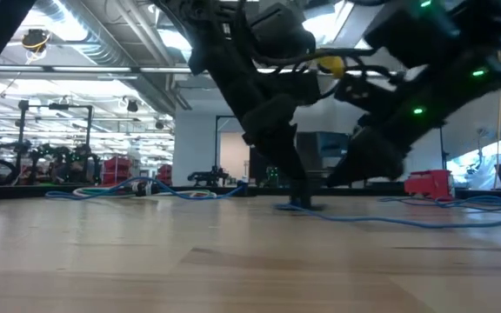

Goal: Coil cords
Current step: Put the spool with the coiled wire on the table

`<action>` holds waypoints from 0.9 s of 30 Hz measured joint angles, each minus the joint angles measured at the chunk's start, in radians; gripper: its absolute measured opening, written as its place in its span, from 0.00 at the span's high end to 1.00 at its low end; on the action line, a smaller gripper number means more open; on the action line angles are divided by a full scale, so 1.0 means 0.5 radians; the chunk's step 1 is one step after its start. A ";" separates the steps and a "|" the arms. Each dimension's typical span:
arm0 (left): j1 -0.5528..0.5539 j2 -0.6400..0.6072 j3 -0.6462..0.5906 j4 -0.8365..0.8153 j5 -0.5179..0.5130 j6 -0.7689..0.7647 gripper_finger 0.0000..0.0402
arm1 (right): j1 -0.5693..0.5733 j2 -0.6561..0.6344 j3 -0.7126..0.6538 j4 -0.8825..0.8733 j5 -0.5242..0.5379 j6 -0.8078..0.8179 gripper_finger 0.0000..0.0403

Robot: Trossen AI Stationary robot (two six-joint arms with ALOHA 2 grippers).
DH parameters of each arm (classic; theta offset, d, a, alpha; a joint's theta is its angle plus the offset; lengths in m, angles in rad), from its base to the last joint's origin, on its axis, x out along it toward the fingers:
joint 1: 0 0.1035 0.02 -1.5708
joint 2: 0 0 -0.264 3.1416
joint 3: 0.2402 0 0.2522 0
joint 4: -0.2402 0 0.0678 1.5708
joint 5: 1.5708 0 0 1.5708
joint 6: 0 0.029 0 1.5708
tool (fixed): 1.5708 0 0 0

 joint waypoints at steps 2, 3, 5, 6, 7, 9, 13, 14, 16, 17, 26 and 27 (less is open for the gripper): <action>-0.012 0.000 0.000 -0.044 -0.002 -0.038 1.00 | -0.105 -0.003 -0.001 0.046 0.010 -0.176 0.65; -0.017 0.000 0.000 -0.055 -0.006 -0.050 1.00 | -0.159 -0.009 -0.002 0.060 0.007 -0.259 0.65; -0.025 0.000 0.000 -0.060 -0.015 -0.063 1.00 | -0.260 -0.016 -0.003 0.086 -0.037 -0.368 0.65; -0.025 0.000 0.000 -0.064 -0.017 -0.063 1.00 | -0.292 -0.032 -0.001 0.049 -0.088 -0.385 0.65; -0.026 0.000 0.001 -0.060 -0.014 -0.061 1.00 | -0.306 -0.055 0.005 -0.019 -0.141 -0.371 0.65; -0.026 -0.002 0.001 -0.076 -0.003 -0.056 1.00 | -0.279 -0.139 0.014 -0.183 -0.269 -0.273 0.65; -0.004 -0.003 0.002 -0.093 -0.009 -0.052 1.00 | -0.038 -0.287 0.015 -0.297 -0.650 -0.020 0.65; 0.005 -0.003 0.002 -0.095 -0.020 -0.052 1.00 | 0.044 -0.291 0.015 -0.254 -0.689 0.026 0.65; 0.021 -0.004 0.002 -0.096 -0.030 -0.063 1.00 | 0.204 -0.265 0.016 -0.093 -0.689 0.070 0.65; 0.025 -0.004 0.002 -0.095 -0.032 -0.069 1.00 | 0.268 -0.223 0.018 0.018 -0.652 0.085 0.65; 0.021 -0.004 0.002 -0.089 -0.041 -0.085 1.00 | 0.283 0.304 0.131 0.537 -0.486 0.098 0.65; 0.021 -0.005 0.002 -0.089 -0.040 -0.075 1.00 | 0.260 0.333 0.192 0.436 -0.517 0.097 0.65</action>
